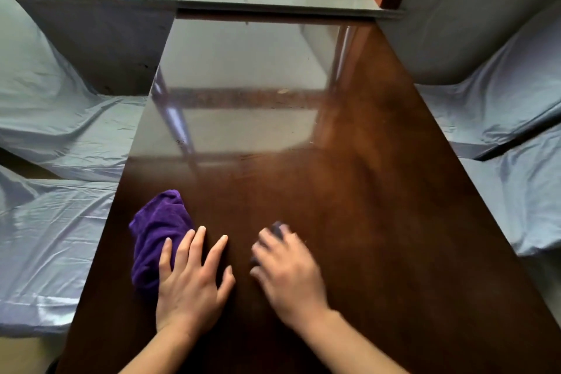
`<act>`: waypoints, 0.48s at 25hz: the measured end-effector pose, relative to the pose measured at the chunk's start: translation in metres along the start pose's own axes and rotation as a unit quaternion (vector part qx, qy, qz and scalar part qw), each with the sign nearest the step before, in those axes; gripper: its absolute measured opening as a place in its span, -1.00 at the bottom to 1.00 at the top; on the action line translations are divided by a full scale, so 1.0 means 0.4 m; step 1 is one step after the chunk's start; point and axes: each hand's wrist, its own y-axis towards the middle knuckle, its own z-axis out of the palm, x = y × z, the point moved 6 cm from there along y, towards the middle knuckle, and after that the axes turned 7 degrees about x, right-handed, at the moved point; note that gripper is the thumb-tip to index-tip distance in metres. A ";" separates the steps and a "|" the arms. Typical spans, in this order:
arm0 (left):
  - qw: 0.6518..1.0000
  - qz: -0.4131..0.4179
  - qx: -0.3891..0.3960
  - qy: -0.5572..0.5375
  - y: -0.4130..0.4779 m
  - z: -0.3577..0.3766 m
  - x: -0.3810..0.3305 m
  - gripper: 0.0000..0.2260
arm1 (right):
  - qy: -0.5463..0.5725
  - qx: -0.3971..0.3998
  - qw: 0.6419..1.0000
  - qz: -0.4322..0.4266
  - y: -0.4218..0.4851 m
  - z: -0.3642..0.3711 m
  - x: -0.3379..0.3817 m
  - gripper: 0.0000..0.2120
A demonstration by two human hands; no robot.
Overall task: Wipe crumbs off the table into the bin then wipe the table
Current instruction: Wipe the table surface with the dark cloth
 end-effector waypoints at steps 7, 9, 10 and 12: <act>1.000 0.000 0.005 0.017 0.000 -0.005 -0.005 -0.47 | -0.056 -0.032 0.990 0.123 -0.177 -0.135 -0.361 -0.63; 1.000 -0.002 0.012 0.028 -0.005 -0.007 -0.013 -0.47 | -0.047 -0.038 0.964 0.260 -0.229 -0.161 -0.473 -0.63; 0.999 -0.004 0.016 0.035 -0.006 -0.009 -0.016 -0.47 | -0.037 -0.050 0.949 0.308 -0.235 -0.154 -0.480 -0.64; 0.999 -0.005 0.024 0.045 -0.009 -0.016 -0.022 -0.46 | -0.035 -0.084 0.937 0.336 -0.214 -0.124 -0.410 -0.66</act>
